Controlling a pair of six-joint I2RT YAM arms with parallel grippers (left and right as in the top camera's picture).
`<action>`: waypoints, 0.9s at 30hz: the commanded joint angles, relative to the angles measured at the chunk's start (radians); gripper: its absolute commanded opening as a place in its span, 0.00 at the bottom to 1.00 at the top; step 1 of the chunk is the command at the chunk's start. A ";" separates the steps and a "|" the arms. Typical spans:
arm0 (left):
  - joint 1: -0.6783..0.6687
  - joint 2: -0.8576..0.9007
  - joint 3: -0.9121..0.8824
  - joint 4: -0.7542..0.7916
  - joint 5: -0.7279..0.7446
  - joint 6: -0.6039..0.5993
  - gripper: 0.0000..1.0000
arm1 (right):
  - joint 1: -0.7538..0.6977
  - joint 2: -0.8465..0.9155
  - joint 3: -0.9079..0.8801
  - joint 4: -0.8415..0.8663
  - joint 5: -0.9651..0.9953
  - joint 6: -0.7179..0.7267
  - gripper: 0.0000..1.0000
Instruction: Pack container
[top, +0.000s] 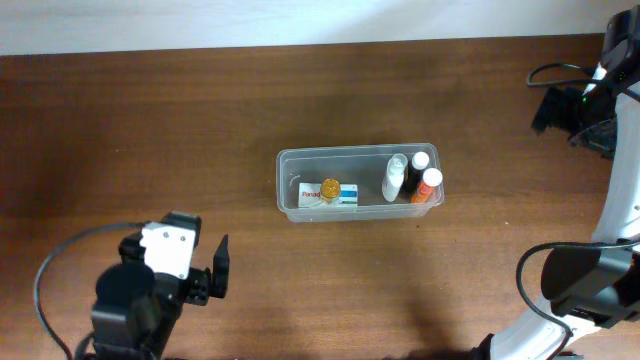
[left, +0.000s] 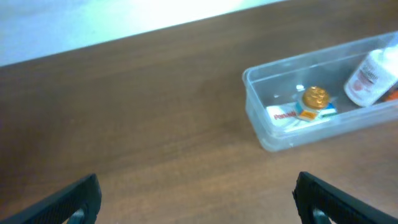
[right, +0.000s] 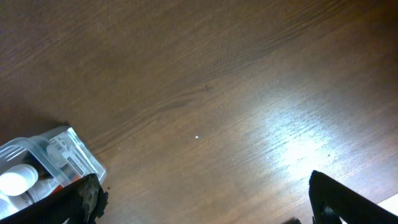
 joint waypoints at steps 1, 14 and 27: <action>0.042 -0.076 -0.116 0.091 0.052 0.050 0.99 | 0.000 0.006 -0.002 0.000 0.009 0.009 0.98; 0.105 -0.236 -0.424 0.421 0.193 0.181 1.00 | 0.000 0.006 -0.002 0.001 0.009 0.009 0.98; 0.125 -0.338 -0.539 0.470 0.201 0.194 0.99 | 0.000 0.006 -0.002 0.001 0.009 0.009 0.98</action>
